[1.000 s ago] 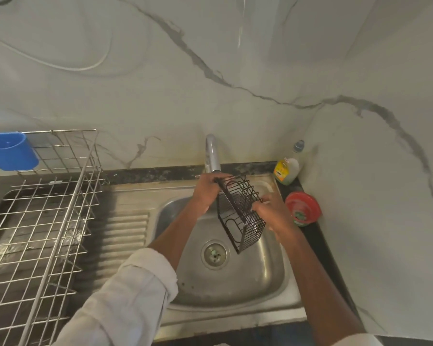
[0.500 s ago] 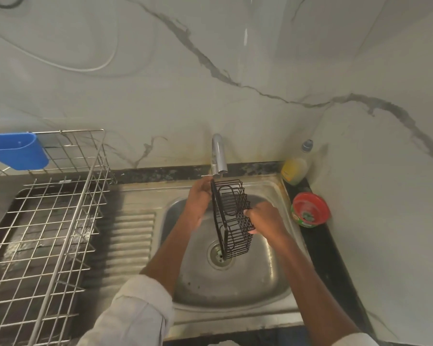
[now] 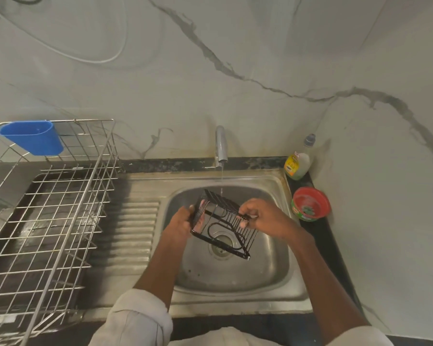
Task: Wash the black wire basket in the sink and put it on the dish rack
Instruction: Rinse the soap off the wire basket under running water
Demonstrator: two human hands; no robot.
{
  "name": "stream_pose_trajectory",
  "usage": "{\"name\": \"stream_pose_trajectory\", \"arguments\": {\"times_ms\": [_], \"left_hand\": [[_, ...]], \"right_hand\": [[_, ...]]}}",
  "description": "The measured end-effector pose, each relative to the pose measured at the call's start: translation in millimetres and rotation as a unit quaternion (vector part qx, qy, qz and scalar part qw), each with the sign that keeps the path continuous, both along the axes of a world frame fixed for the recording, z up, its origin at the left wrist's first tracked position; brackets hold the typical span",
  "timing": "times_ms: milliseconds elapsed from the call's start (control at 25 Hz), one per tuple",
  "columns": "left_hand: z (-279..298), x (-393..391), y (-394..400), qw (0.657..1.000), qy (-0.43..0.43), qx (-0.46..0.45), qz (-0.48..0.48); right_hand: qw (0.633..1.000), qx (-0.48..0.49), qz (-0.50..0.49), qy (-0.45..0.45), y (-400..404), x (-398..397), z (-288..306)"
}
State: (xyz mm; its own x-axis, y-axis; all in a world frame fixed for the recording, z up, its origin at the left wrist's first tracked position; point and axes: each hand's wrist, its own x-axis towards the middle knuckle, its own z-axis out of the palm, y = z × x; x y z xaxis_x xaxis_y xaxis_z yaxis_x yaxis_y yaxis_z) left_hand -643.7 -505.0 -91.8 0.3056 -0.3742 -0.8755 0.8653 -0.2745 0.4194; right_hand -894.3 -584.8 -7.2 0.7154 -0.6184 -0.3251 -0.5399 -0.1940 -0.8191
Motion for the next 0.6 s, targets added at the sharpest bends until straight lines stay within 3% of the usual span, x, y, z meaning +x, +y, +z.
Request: {"name": "stream_pose_trajectory", "arguments": {"times_ms": [120, 200, 240, 320, 400, 600], "left_hand": [[8, -26, 17, 0.999, -0.014, -0.042, 0.007], [14, -41, 30, 0.995, 0.008, -0.094, 0.024], [13, -46, 34, 0.992, 0.023, -0.121, 0.030], [9, -49, 40, 0.987, 0.035, -0.154, 0.017], [8, -48, 40, 0.983, -0.005, -0.176, -0.048], [23, -25, 32, 0.961, -0.158, -0.120, -0.192]], "right_hand": [[0.993, 0.112, -0.006, -0.034, -2, -26, 4], [0.981, 0.118, -0.132, -0.075, 0, -33, 4], [0.975, 0.113, -0.187, -0.047, 2, -30, 3], [0.964, 0.170, -0.201, 0.027, 9, -19, -8], [0.949, 0.249, -0.195, 0.005, 12, -3, -21], [0.944, 0.254, -0.203, -0.062, 1, 18, -31]]}}
